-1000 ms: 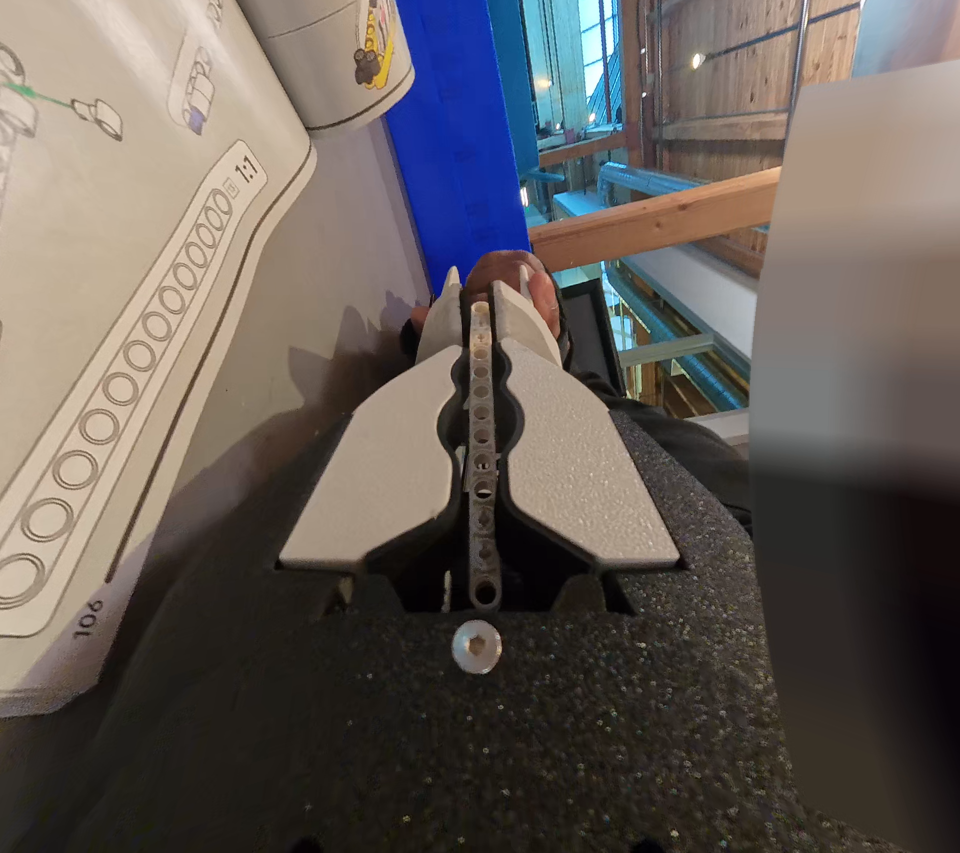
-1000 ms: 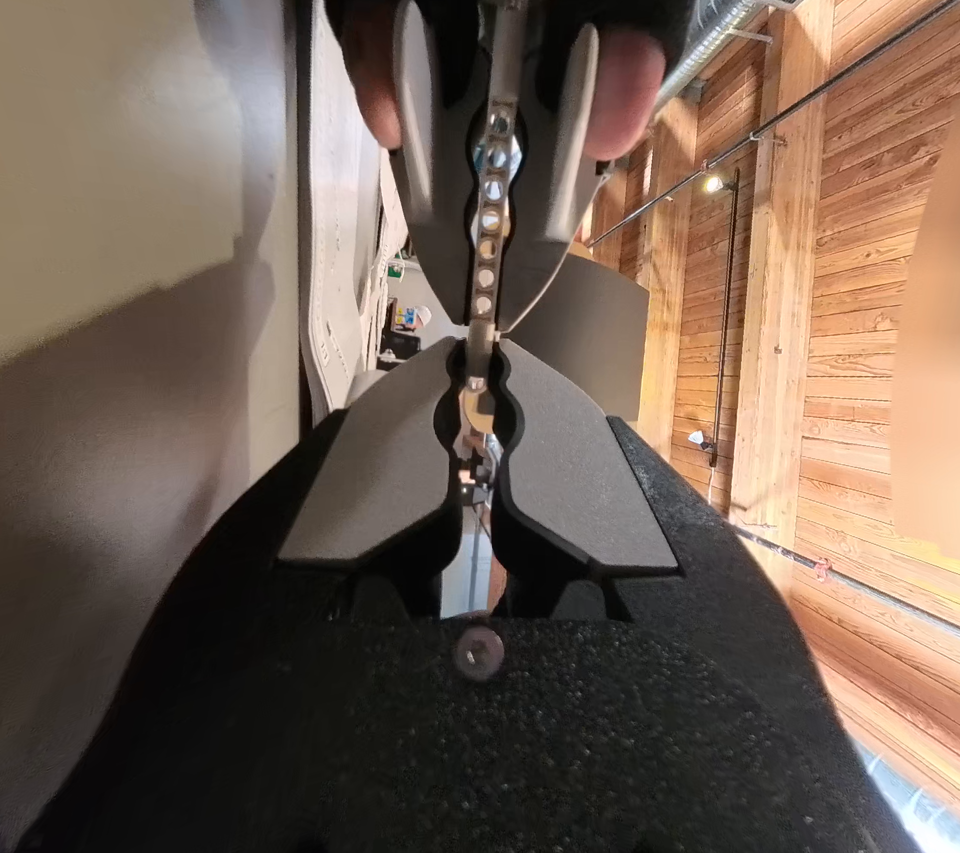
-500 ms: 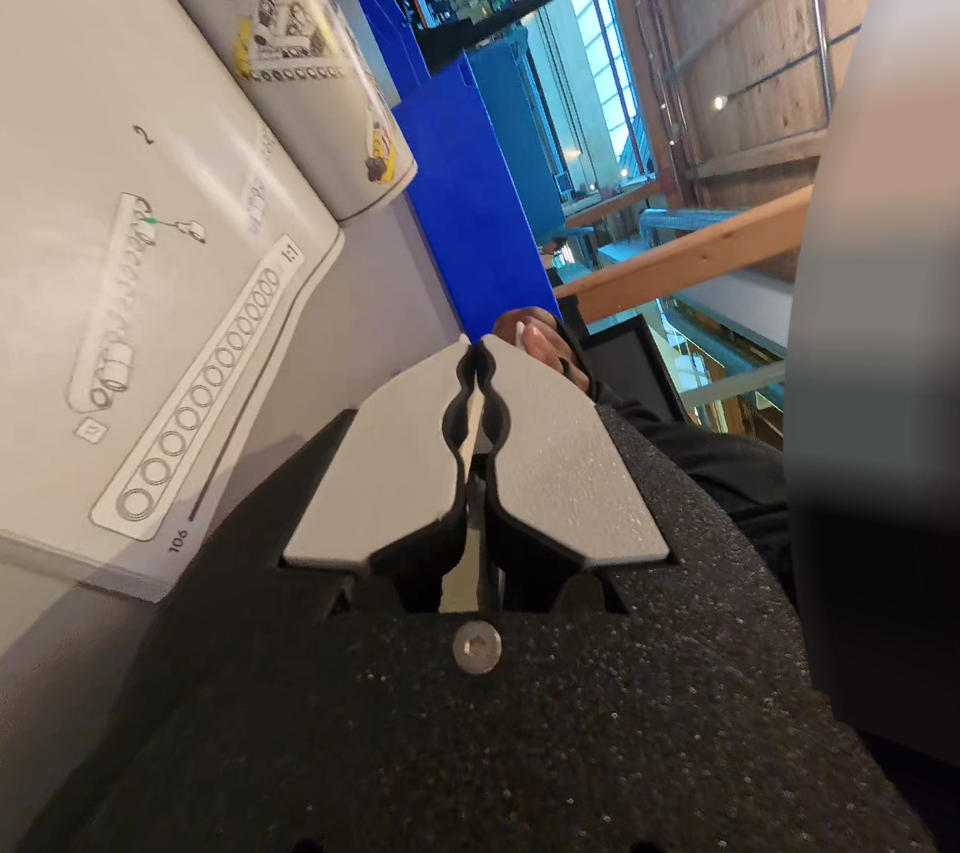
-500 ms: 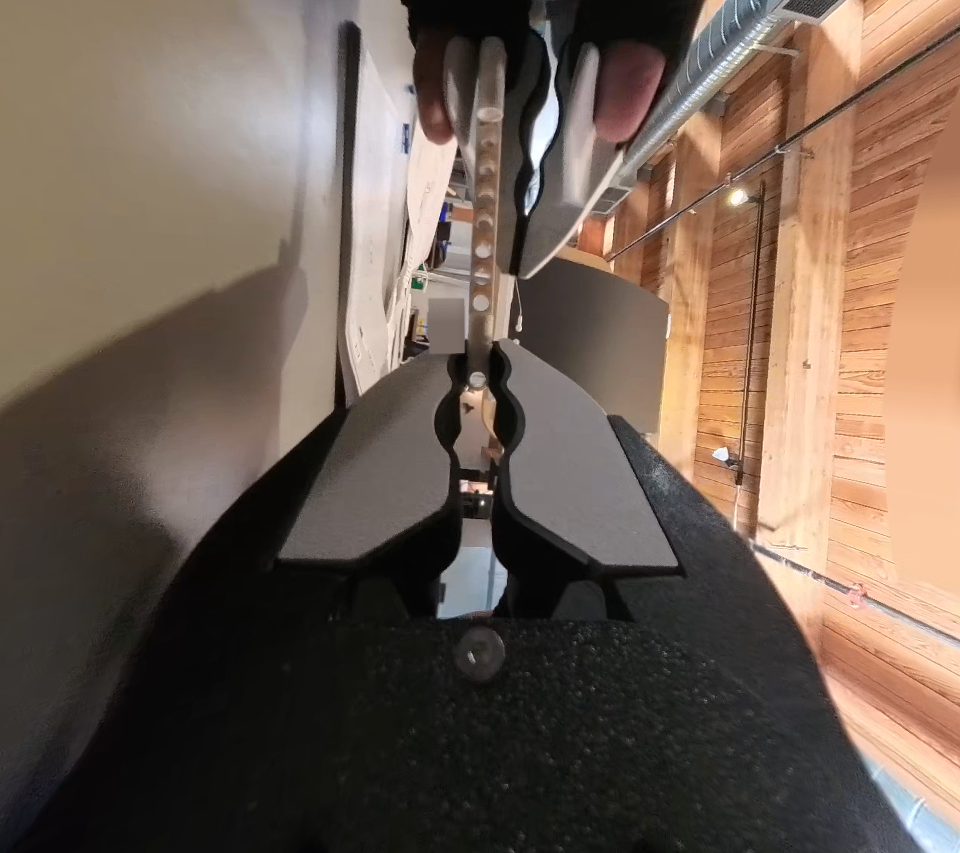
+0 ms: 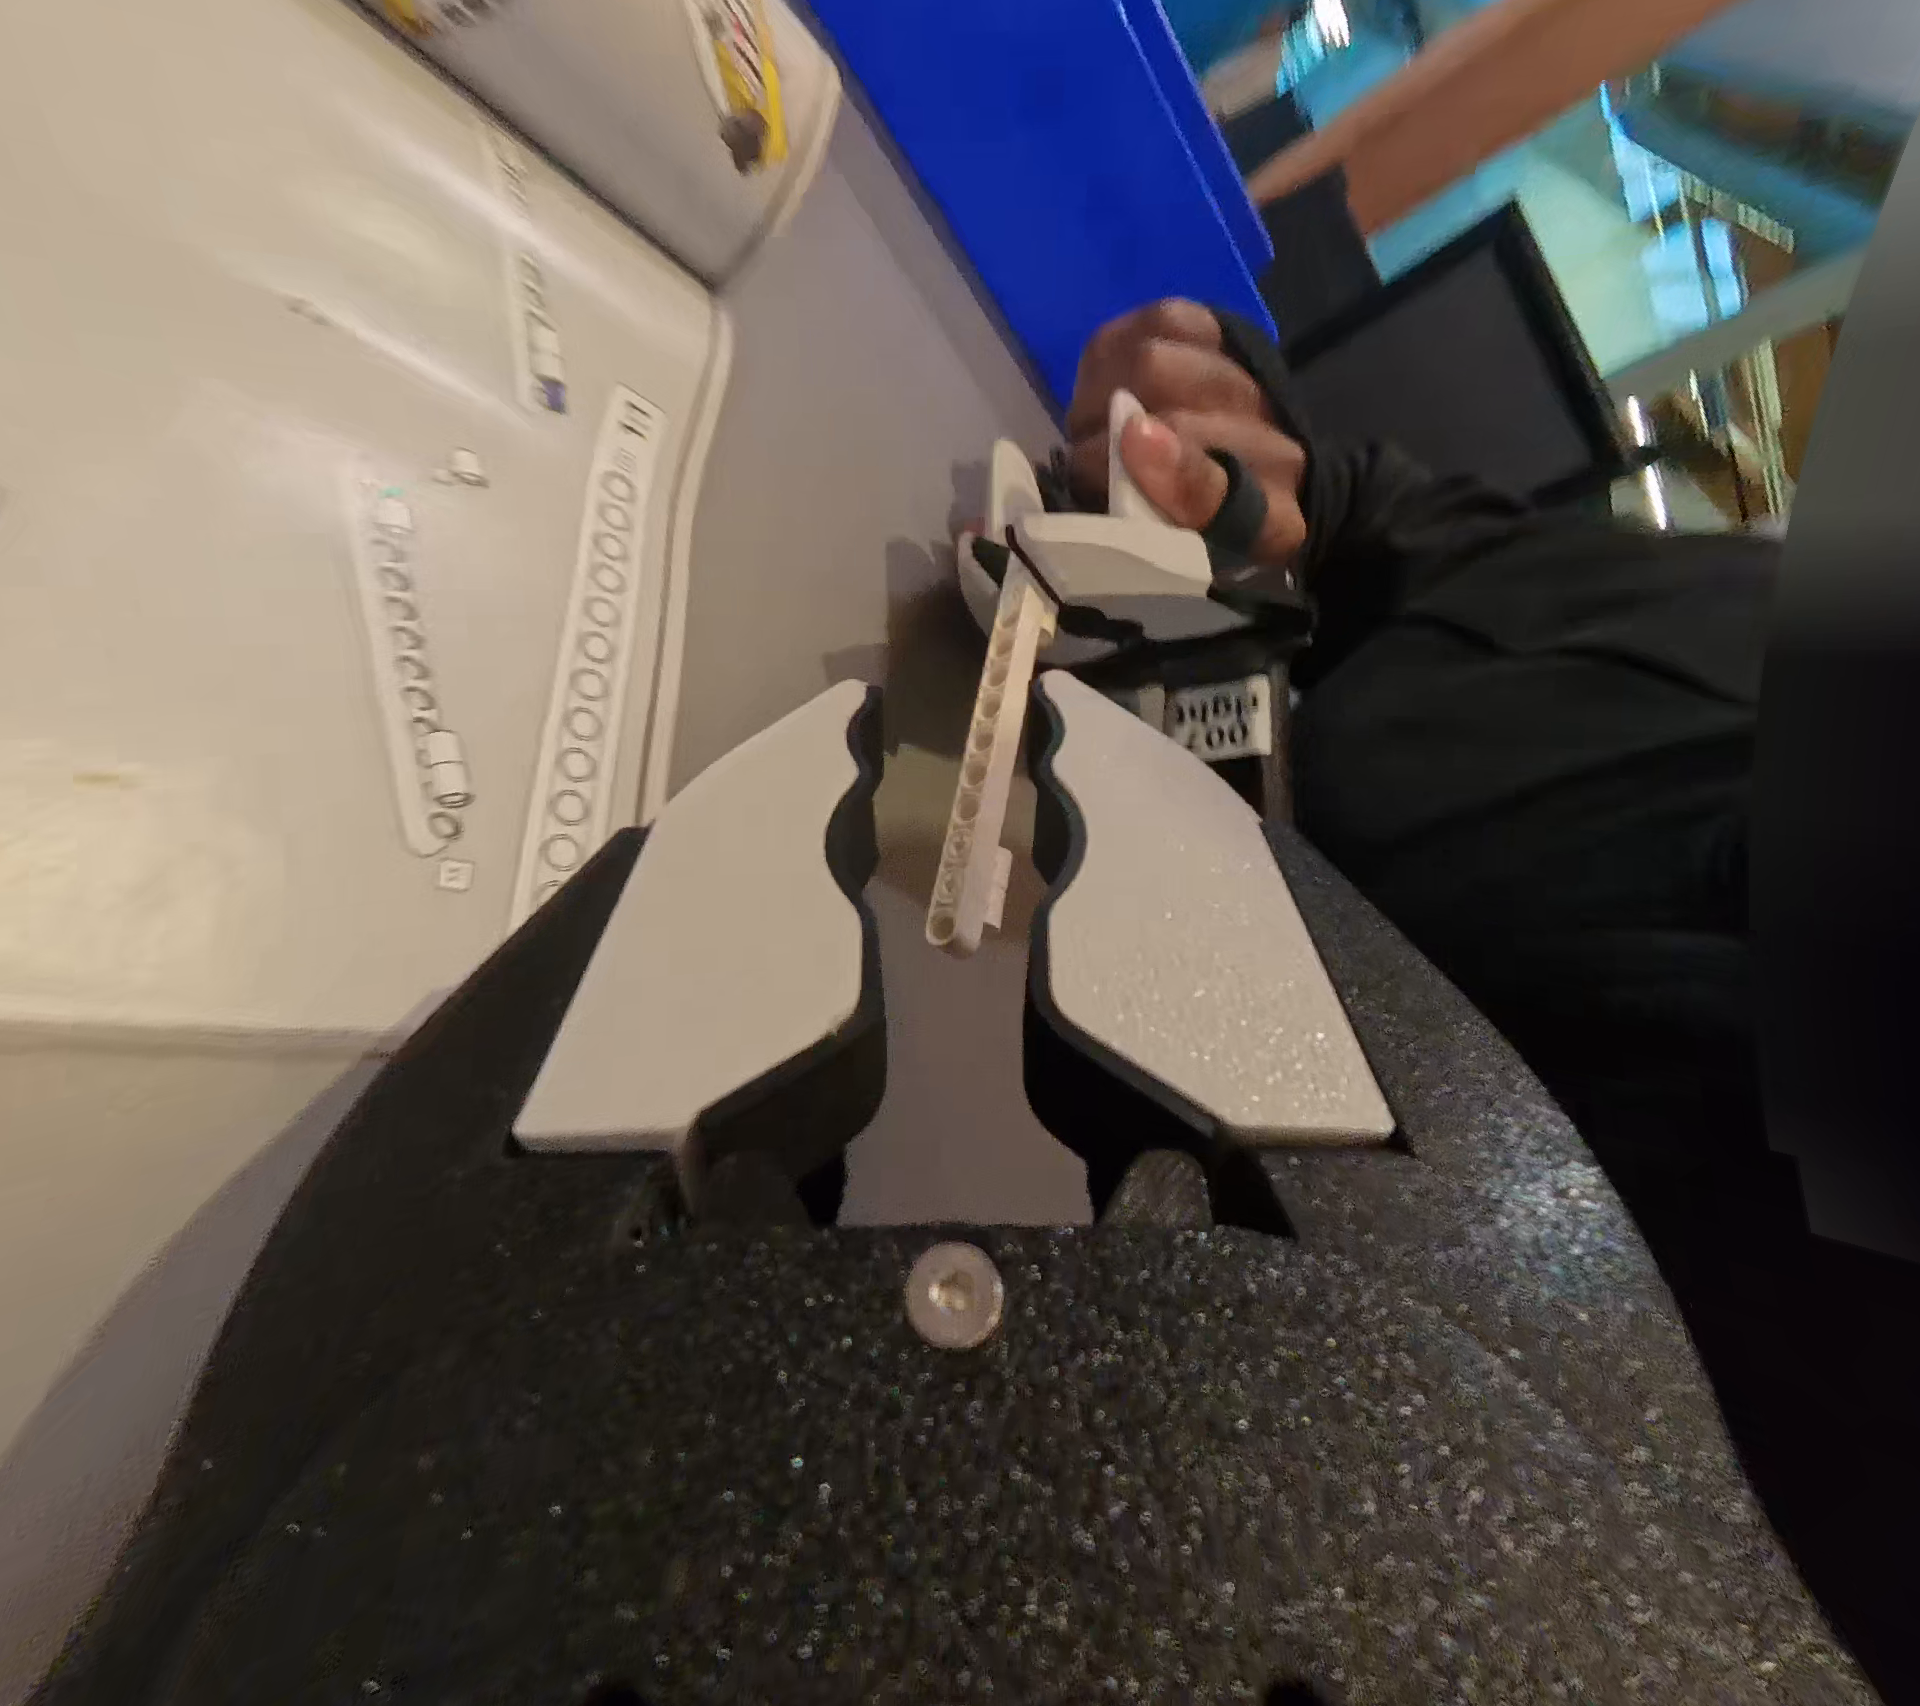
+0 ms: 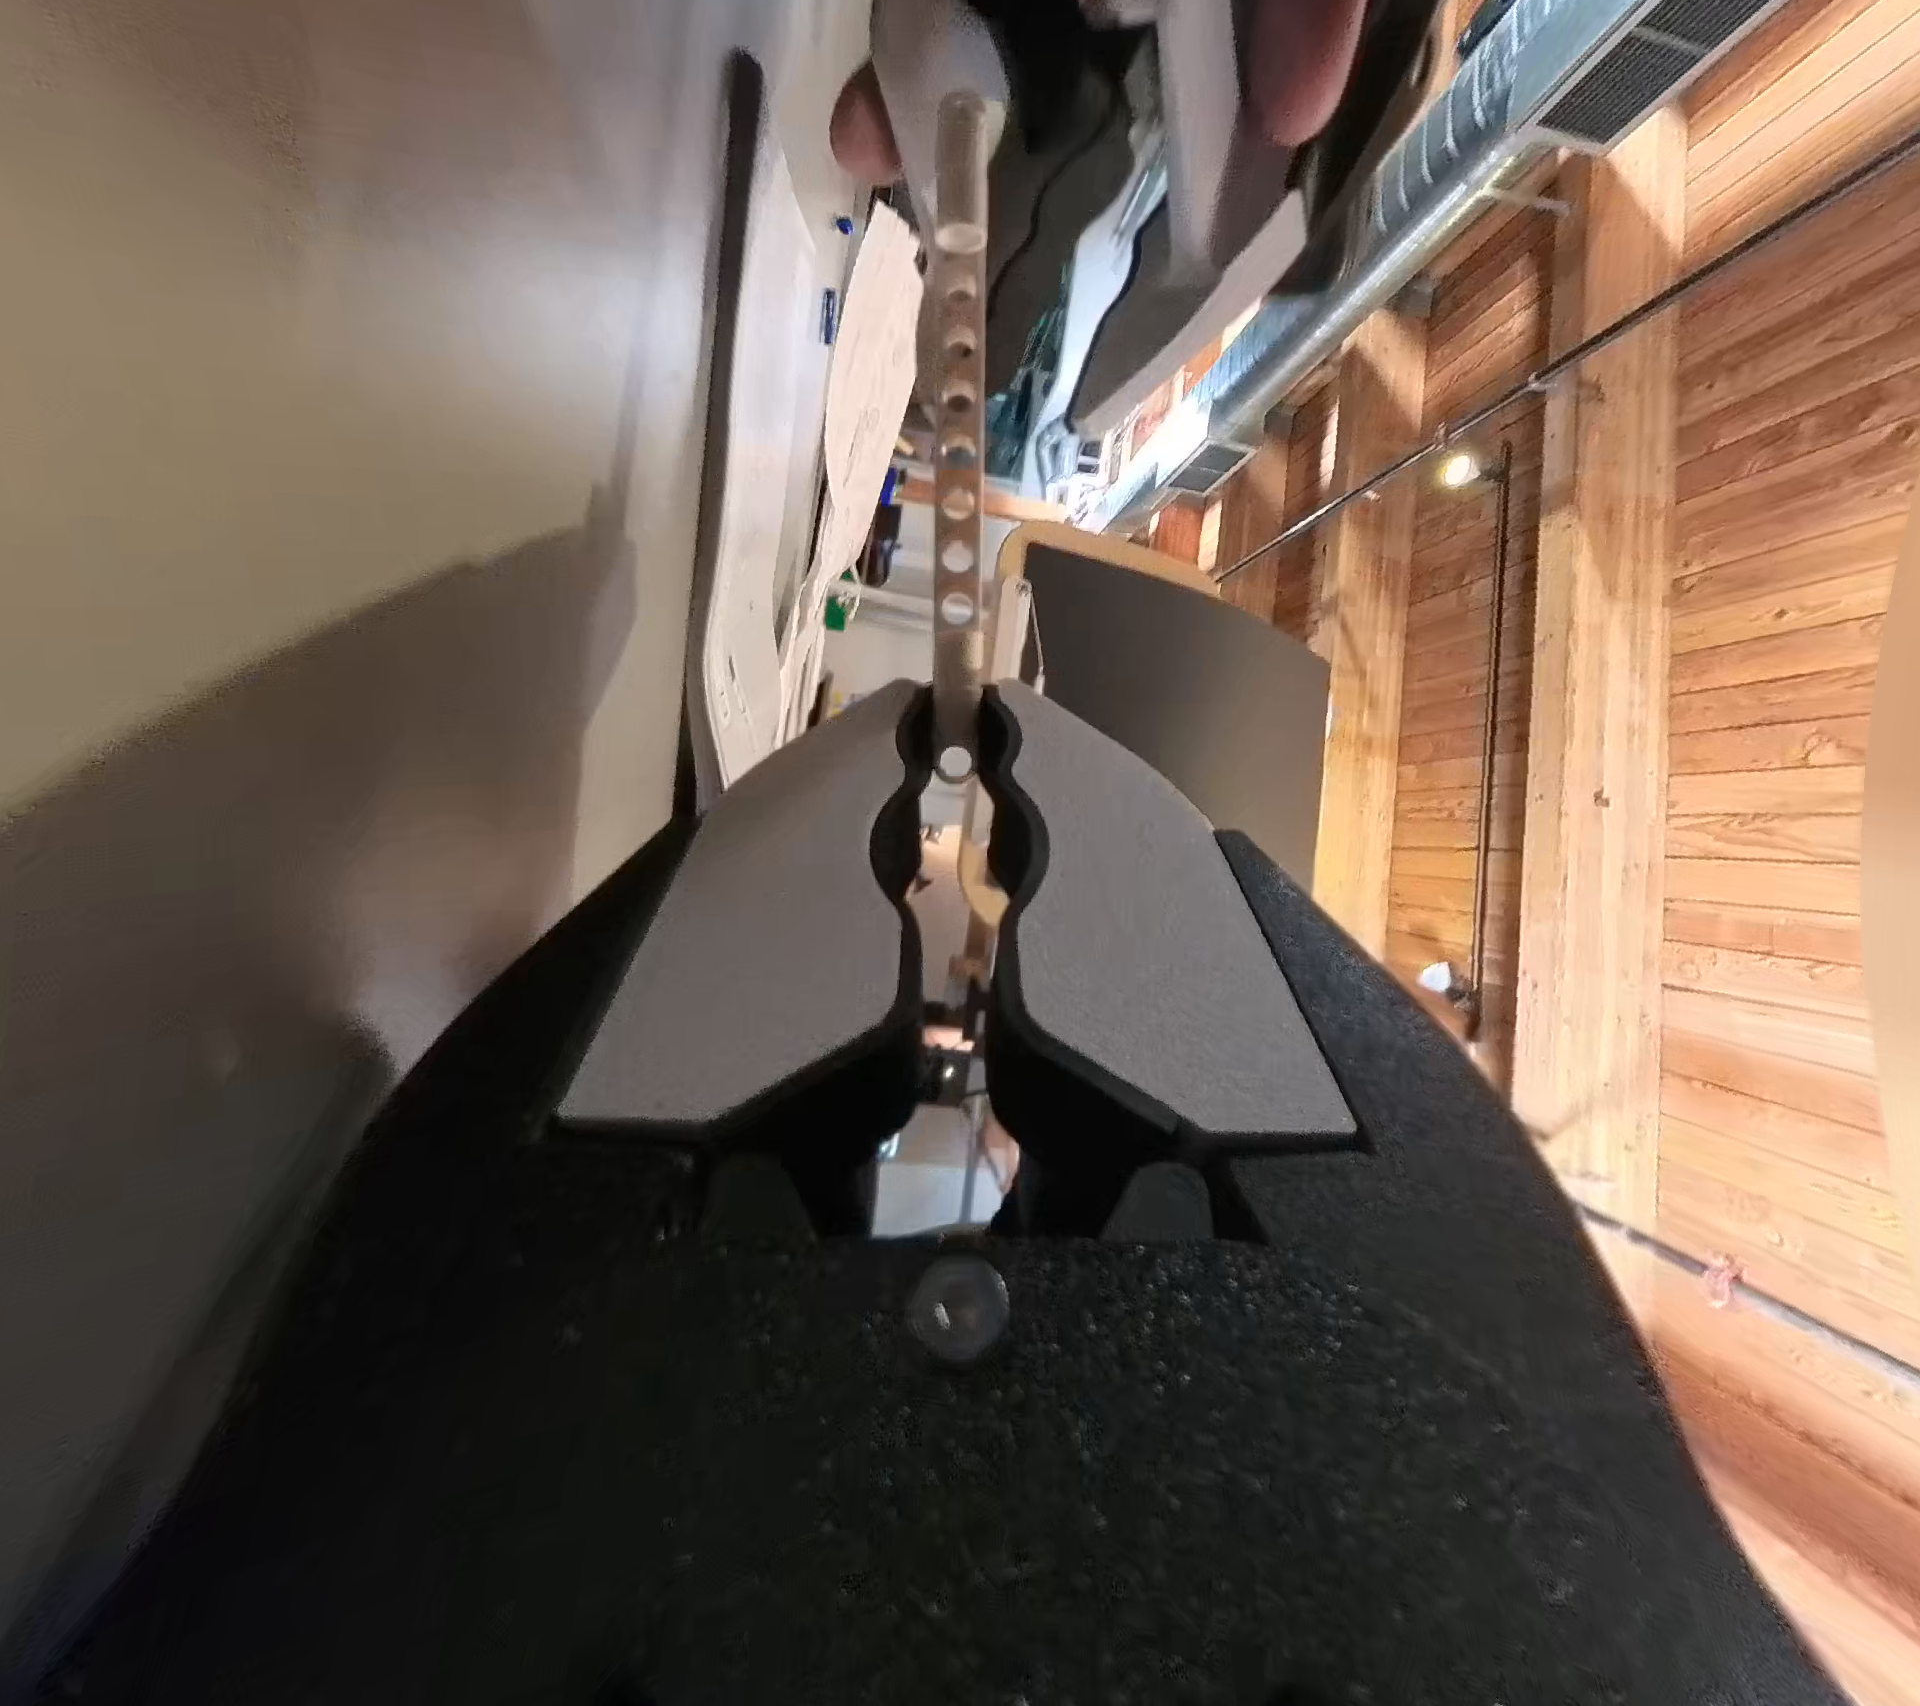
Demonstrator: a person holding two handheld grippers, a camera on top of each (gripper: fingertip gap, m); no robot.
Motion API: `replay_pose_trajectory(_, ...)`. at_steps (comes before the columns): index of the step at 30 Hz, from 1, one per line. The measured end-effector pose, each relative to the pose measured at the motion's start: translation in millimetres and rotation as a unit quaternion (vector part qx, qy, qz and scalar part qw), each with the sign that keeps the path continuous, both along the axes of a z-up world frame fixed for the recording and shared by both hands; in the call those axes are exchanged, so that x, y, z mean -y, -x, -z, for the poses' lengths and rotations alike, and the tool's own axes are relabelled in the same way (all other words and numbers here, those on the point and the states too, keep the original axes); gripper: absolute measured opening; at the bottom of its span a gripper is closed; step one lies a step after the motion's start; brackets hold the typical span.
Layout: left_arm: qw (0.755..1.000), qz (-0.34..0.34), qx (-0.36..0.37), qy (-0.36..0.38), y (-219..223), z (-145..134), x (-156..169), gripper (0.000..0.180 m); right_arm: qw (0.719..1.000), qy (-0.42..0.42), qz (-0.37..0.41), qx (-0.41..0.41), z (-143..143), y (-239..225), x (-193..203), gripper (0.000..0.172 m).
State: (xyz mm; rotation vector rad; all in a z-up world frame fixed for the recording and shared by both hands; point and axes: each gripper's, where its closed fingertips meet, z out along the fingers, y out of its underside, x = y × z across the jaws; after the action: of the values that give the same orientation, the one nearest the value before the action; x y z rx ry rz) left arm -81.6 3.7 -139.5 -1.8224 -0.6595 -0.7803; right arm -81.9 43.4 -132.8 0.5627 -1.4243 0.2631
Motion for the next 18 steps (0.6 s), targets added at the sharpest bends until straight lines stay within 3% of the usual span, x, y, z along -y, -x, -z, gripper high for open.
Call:
replay_pose_trajectory(4,0.987,0.152,0.043,0.018,-37,3,-9,0.029,1.000,-0.003,-0.018,-0.020,-4,-4,3,0.007)
replay_pose_trajectory(9,0.968,0.243,0.058,0.032,-57,9,-23,0.027,0.998,-0.017,-0.051,-0.031,-2,-12,7,0.007)
replay_pose_trajectory(14,0.963,0.263,0.060,0.024,-64,13,-33,0.010,0.997,-0.010,-0.065,-0.035,-5,-15,9,0.007)
replay_pose_trajectory(18,0.972,0.222,0.080,0.000,-57,5,-40,0.008,0.997,0.008,-0.048,-0.056,-13,-8,4,0.008)
